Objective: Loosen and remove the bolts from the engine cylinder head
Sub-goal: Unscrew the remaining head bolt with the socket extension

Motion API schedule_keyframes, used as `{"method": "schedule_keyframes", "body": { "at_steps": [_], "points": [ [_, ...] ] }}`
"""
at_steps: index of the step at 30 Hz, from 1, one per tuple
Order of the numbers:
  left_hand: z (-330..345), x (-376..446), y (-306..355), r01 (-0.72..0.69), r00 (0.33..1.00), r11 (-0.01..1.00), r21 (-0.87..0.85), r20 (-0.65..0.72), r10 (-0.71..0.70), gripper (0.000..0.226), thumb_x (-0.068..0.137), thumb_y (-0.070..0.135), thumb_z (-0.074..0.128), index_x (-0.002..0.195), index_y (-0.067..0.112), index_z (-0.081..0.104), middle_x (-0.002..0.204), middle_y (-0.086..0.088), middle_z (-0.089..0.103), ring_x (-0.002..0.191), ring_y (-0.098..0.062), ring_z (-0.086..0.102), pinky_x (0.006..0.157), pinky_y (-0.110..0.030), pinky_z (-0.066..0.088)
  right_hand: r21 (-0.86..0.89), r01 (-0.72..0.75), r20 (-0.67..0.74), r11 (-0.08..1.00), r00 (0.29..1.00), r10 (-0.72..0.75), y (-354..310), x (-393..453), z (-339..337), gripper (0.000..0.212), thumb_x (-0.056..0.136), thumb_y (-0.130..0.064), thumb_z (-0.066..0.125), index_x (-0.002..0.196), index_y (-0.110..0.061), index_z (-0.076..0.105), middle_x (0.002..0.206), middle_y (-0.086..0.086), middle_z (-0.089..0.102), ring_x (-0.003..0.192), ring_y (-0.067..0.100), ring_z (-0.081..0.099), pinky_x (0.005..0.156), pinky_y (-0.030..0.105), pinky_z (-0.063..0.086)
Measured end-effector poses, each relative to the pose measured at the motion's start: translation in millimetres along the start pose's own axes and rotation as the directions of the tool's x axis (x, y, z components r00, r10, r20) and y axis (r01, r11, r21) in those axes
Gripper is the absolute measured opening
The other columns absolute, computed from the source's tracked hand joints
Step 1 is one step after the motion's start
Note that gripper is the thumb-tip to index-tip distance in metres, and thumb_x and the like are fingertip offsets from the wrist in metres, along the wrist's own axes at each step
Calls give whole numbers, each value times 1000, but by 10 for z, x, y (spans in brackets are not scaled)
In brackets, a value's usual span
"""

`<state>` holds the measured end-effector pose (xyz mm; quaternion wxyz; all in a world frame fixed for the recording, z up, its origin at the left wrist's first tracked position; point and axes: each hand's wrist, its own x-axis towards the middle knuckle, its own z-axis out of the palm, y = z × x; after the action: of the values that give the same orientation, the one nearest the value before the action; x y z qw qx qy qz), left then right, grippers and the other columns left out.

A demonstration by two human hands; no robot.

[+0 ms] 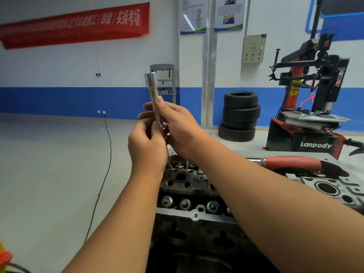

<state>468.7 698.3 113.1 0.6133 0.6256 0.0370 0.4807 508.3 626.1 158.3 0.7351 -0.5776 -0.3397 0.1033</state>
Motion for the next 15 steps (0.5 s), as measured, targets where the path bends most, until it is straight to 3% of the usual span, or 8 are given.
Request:
{"method": "schedule_keyframes", "body": {
  "at_steps": [2, 5, 7, 10, 12, 15],
  "points": [
    [-17, 5, -13, -26, 999, 999, 20, -28, 26, 15, 103, 19, 64, 93, 29, 67, 89, 10, 73, 80, -1, 72, 70, -16, 55, 46, 10, 9, 999, 1000, -10, 17, 5, 7, 27, 102, -38, 63, 108, -12, 63, 110, 14, 78, 92, 22, 75, 86, 42, 62],
    [-33, 6, -36, -67, 996, 997, 33, -50, 69, 5, 98, 21, 72, 95, 24, 70, 88, 7, 74, 82, -6, 73, 73, -23, 60, 84, 10, 7, 996, 1000, -11, 25, 1, 4, 25, 101, -33, 65, 107, -8, 60, 115, 18, 76, 95, 28, 74, 90, 48, 62],
    [-27, 8, -43, -46, 998, 999, -1, -37, 46, 10, 103, 27, 67, 95, 25, 73, 83, 11, 74, 80, -5, 72, 71, -23, 59, 24, 10, -11, 1000, 1000, -10, 31, 9, 7, 29, 103, -37, 61, 104, -8, 66, 118, 15, 75, 93, 26, 71, 86, 46, 61],
    [-8, 22, -46, 17, 1000, 999, -27, -22, -18, 35, 110, 32, 52, 83, 23, 72, 70, 11, 69, 72, -10, 65, 68, -33, 56, -73, 4, -29, 997, 1000, -6, 31, 6, 33, 41, 105, -48, 53, 99, -13, 75, 117, 11, 76, 89, 19, 67, 76, 37, 53],
    [-14, 29, -54, 7, 1000, 1000, -12, -27, -7, 35, 109, 32, 53, 80, 25, 71, 68, 12, 69, 72, -11, 65, 70, -36, 56, -62, -7, -22, 998, 1000, 6, 34, 0, 27, 35, 103, -48, 57, 100, -17, 74, 114, 7, 78, 89, 14, 71, 75, 34, 56],
    [-38, 37, -50, -45, 998, 999, -18, -39, 44, 25, 105, 35, 63, 82, 30, 73, 73, 15, 74, 73, -7, 70, 67, -26, 56, -30, -6, -2, 1000, 1000, 6, 32, -8, 5, 22, 100, -39, 66, 98, -17, 65, 112, 9, 78, 88, 16, 73, 77, 38, 61]
  ]
}}
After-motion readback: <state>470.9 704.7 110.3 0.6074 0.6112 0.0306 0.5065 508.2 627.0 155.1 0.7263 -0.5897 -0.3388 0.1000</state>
